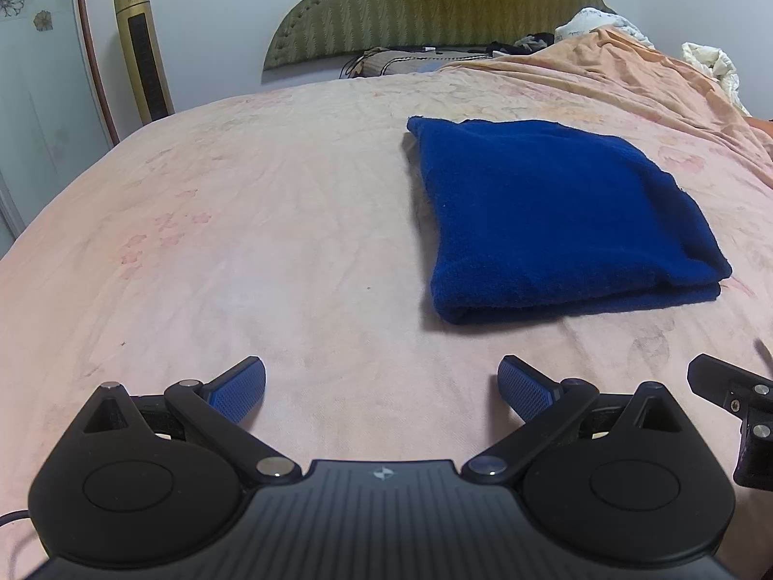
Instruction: Fold small clothes
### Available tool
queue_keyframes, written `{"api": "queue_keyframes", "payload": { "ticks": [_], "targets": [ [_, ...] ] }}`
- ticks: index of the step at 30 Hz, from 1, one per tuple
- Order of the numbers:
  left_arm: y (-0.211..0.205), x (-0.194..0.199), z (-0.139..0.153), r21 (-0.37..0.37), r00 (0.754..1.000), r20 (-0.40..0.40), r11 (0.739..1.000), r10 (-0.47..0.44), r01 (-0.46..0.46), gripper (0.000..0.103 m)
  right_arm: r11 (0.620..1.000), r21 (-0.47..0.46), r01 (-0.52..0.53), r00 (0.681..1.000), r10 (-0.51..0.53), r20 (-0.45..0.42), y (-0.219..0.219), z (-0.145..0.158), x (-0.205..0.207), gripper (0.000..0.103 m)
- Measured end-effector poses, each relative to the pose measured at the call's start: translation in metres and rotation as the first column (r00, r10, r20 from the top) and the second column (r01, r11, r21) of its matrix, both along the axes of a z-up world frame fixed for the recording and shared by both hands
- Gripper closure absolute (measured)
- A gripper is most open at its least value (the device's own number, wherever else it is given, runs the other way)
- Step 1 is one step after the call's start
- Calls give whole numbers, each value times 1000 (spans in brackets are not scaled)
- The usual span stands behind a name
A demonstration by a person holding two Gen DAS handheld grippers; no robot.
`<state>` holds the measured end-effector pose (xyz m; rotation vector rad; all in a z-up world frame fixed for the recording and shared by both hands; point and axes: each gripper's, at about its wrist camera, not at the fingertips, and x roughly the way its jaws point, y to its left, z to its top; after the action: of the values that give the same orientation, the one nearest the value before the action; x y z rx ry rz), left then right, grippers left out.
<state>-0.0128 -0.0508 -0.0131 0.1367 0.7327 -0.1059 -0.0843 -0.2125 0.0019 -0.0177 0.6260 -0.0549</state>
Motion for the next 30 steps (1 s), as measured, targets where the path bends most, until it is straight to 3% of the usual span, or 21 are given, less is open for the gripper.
{"api": "queue_keyframes", "payload": {
  "ticks": [30],
  "targets": [
    [1,-1,-1,-1,1000,-6,1000,-1,1,0,1000,-3,-3,1000,3,-10,-1,-2,-1,1]
  ]
}}
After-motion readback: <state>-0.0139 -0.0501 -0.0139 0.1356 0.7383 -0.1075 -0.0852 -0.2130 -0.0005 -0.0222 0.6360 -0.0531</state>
